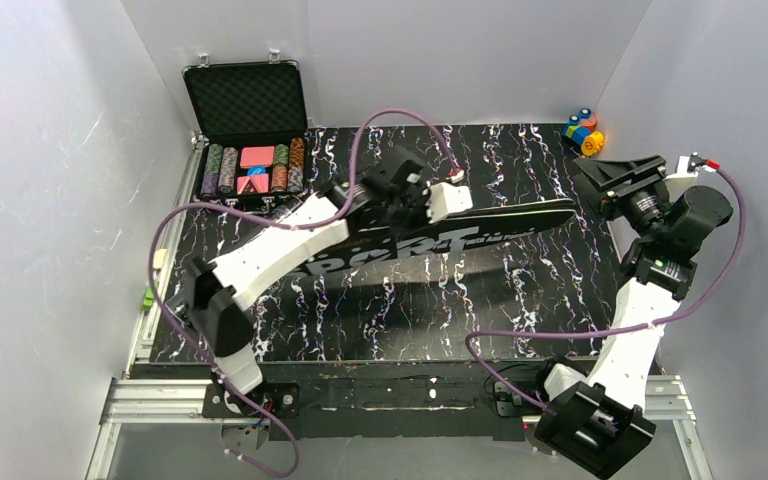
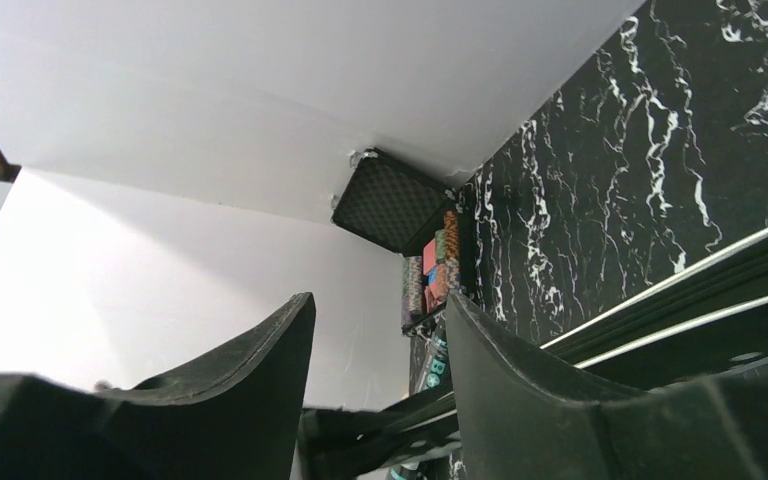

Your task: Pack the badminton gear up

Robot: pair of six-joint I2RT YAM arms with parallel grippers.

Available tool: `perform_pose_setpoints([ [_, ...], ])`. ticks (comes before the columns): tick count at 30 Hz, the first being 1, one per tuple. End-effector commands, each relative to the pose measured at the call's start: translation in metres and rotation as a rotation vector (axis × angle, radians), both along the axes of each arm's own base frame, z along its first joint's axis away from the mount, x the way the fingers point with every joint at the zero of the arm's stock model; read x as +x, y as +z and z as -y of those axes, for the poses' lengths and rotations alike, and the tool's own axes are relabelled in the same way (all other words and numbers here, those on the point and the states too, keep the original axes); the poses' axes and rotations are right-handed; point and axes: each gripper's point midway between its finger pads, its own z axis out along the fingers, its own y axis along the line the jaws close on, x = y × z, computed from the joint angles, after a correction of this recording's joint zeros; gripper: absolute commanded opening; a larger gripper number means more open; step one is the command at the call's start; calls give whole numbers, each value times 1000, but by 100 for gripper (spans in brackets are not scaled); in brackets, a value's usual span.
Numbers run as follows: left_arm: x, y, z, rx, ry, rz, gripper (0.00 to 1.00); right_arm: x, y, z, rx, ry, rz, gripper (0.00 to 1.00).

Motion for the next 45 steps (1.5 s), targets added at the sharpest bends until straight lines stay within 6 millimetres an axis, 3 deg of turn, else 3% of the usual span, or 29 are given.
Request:
perform_pose_setpoints([
  [1, 14, 29, 37, -77, -93, 59, 0, -12, 39, -12, -65, 19, 120, 59],
  [10, 39, -19, 59, 1, -187, 132, 0, -11, 27, -17, -59, 39, 116, 60],
  [12, 33, -19, 67, -31, -192, 74, 0, -10, 24, -16, -58, 35, 112, 60],
  [18, -17, -18, 77, -143, -287, -229, 0, -5, 13, -14, -65, 33, 78, 61],
  [24, -13, -38, 68, -103, -242, -287, 2, -2, 5, -13, -70, 30, 65, 62],
  [29, 28, -45, 69, -111, -169, -225, 20, -2, 1, -15, -69, 29, 65, 62],
  [33, 61, -68, 76, -112, -125, -168, 49, -2, -1, -16, -79, 31, 75, 62],
  [36, 81, -77, 78, -106, -77, -112, 53, -2, -5, -15, -105, 20, 59, 62],
  [37, 90, -75, 78, -112, -48, -90, 55, -2, -7, -16, -115, 19, 56, 63],
  [38, 99, -70, 76, -122, -22, -72, 79, -1, -9, -15, -120, 14, 50, 63],
  [39, 107, -65, 74, -131, 3, -60, 96, -1, -10, -15, -127, 14, 47, 64],
  [45, 131, -15, 50, -154, 131, 5, 98, 5, -32, -16, -179, 14, -62, 80],
])
